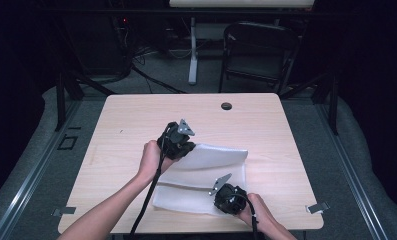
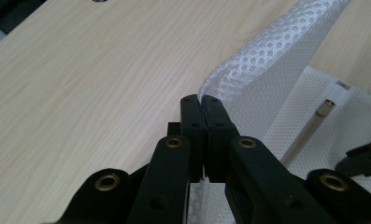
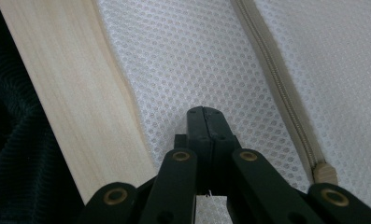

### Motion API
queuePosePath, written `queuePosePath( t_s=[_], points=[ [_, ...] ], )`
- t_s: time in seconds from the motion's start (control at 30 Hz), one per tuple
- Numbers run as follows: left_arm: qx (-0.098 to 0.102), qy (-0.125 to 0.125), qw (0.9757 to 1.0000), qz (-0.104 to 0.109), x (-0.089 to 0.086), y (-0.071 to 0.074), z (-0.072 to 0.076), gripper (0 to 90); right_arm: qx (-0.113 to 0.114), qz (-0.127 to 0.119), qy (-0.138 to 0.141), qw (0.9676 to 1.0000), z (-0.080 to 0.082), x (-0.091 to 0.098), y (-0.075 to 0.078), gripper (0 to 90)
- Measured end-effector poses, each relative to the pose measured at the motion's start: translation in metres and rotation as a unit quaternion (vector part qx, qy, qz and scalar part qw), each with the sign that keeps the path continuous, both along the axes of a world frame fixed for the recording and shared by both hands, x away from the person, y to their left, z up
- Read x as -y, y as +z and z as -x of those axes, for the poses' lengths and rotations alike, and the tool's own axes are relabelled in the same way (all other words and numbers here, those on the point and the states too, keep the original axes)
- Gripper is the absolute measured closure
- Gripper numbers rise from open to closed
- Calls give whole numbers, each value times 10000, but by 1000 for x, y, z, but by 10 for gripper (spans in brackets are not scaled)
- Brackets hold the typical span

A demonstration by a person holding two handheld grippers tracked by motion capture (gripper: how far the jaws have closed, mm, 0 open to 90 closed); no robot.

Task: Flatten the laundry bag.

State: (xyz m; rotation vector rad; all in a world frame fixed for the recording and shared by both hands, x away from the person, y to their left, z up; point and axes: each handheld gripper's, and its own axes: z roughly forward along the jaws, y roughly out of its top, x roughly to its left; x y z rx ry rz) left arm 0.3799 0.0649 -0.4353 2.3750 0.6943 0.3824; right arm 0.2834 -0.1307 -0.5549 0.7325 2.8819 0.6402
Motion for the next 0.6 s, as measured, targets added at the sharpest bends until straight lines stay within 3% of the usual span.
queuePosePath(
  t_s=[0.2, 0.43, 0.6],
  points=[
    [26, 77, 9999, -74, 0, 7, -11, 892, -82, 119, 60, 9999, 1, 2, 2, 900],
    [107, 211, 9995, -228, -1, 9, -23, 892, -182, 80, 135, 9997, 1, 6, 2, 900],
    [84, 331, 9992, -211, -3, 7, -34, 892, -275, 21, 191, 9994, 4, 7, 1, 900]
  ],
)
